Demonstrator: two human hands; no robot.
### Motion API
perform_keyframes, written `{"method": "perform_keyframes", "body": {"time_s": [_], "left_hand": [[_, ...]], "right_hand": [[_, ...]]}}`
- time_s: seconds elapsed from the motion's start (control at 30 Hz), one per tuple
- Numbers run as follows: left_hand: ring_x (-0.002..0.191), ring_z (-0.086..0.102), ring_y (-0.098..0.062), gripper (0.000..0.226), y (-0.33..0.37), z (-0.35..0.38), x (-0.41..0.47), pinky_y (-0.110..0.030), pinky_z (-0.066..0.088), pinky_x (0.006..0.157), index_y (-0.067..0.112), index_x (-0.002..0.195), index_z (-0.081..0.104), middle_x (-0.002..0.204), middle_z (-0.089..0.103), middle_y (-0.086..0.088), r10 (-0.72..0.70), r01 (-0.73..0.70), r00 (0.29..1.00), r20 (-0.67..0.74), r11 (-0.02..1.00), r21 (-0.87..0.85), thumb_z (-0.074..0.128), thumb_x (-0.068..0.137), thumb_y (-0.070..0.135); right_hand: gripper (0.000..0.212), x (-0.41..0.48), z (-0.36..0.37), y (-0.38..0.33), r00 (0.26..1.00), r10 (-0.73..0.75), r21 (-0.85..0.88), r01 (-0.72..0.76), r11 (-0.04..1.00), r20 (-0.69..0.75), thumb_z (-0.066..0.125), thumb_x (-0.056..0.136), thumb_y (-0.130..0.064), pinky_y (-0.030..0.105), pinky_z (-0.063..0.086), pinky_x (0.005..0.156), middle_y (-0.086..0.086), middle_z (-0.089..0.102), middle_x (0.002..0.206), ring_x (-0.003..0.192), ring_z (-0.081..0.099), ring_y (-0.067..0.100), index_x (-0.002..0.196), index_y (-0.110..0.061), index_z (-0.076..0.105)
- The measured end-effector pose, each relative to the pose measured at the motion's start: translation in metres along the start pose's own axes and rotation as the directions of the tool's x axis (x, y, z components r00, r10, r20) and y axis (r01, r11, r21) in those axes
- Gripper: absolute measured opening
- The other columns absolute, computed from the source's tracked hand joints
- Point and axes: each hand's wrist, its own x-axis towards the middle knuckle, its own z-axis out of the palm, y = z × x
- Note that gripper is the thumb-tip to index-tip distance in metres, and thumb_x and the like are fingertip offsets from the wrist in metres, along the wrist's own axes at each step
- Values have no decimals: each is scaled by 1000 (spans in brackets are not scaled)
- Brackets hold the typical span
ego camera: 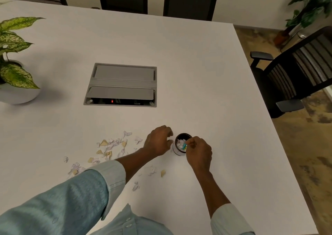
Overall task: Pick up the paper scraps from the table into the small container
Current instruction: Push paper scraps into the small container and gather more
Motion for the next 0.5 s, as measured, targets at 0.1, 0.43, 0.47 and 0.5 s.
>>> {"method": "perform_keyframes", "body": {"time_s": [0.1, 0.43, 0.47, 0.5], "left_hand": [[100, 64, -20, 21, -34, -7, -16, -37, 54, 84, 21, 108, 68, 111, 66, 4, -118, 118, 993, 1, 993, 7, 75, 90, 29], [130, 45, -22, 73, -119, -1, -76, -40, 56, 93, 20, 143, 45, 145, 41, 0, -263, 225, 953, 153, 948, 226, 81, 82, 38], [133, 45, -23, 82, -123, 2, -80, -39, 57, 94, 20, 147, 40, 149, 37, -1, -252, 205, 952, 176, 947, 249, 83, 80, 41], [136, 43, -25, 91, -126, 6, -83, -39, 57, 95, 20, 150, 35, 154, 31, -2, -232, 173, 951, 202, 946, 274, 84, 78, 46]], "right_hand": [[24, -17, 14, -3, 991, -102, 67, 96, 993, 90, 69, 86, -7, 33, 59, 74, -11, 71, 83, 78, 68, 10, 82, -30, 70], [79, -72, 83, 11, 835, -64, -208, 209, 956, 547, 79, 74, -61, 40, 53, 97, -1, 50, 130, 117, 59, 20, 137, -30, 42], [92, -75, 89, 14, 825, -32, -240, 201, 950, 564, 80, 71, -64, 42, 53, 98, 2, 45, 135, 122, 56, 24, 142, -27, 35], [102, -79, 94, 17, 818, -5, -266, 193, 944, 575, 81, 68, -66, 43, 53, 99, 5, 40, 140, 126, 53, 26, 146, -25, 29]]}}
